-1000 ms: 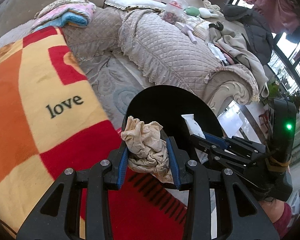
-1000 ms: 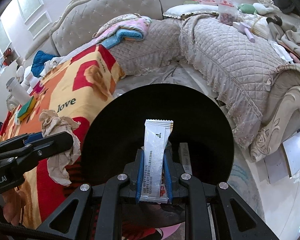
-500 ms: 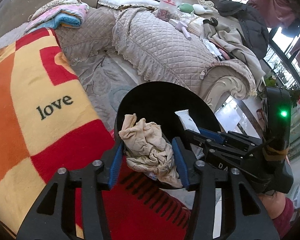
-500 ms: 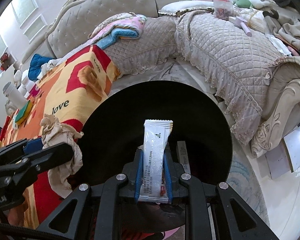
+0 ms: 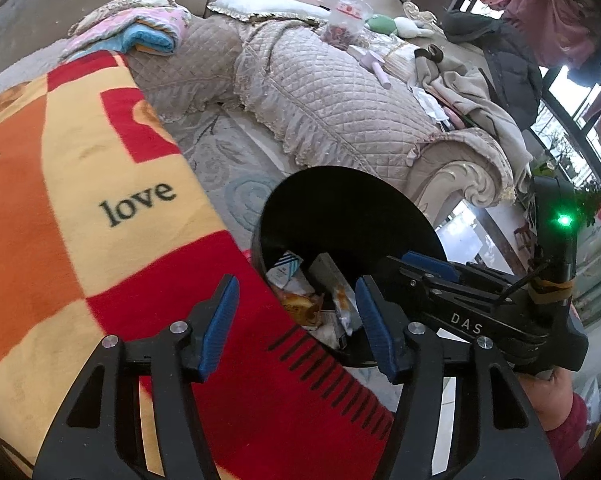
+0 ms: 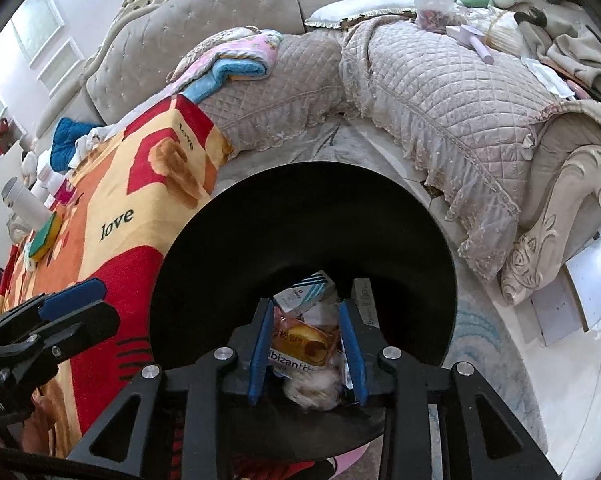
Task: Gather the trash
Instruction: 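Move both open tools back toward the items on the blanket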
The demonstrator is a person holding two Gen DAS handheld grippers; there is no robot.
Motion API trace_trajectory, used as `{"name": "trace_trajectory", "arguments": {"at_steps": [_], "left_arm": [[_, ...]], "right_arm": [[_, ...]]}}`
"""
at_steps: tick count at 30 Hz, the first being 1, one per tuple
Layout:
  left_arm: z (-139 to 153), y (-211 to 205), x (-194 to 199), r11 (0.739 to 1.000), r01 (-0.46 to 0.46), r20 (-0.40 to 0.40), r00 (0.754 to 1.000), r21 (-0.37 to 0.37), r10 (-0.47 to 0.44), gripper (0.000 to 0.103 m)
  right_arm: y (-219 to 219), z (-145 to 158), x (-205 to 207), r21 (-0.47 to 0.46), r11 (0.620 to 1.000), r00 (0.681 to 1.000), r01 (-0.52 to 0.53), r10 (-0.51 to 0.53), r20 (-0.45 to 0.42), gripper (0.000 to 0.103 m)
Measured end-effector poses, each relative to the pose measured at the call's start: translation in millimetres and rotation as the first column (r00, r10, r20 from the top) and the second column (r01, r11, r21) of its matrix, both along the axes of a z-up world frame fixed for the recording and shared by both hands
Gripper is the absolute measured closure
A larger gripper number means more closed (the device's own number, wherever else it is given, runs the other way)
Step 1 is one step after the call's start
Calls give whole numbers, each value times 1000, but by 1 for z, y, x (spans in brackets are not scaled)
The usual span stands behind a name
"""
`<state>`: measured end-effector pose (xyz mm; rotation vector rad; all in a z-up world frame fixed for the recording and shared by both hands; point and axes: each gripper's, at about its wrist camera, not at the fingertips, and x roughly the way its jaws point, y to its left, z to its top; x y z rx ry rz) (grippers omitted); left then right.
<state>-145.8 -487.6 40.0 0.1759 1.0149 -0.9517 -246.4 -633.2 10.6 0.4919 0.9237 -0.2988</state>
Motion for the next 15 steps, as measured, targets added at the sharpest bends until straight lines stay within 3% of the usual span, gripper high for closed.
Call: {"name": "trace_trajectory", "arguments": {"at_steps": [15], "left_arm": [[2, 53, 15, 990, -139, 55, 989, 23, 138, 44]], "right_arm": [[40, 17, 17, -37, 995, 996, -90, 91, 14, 62]]}}
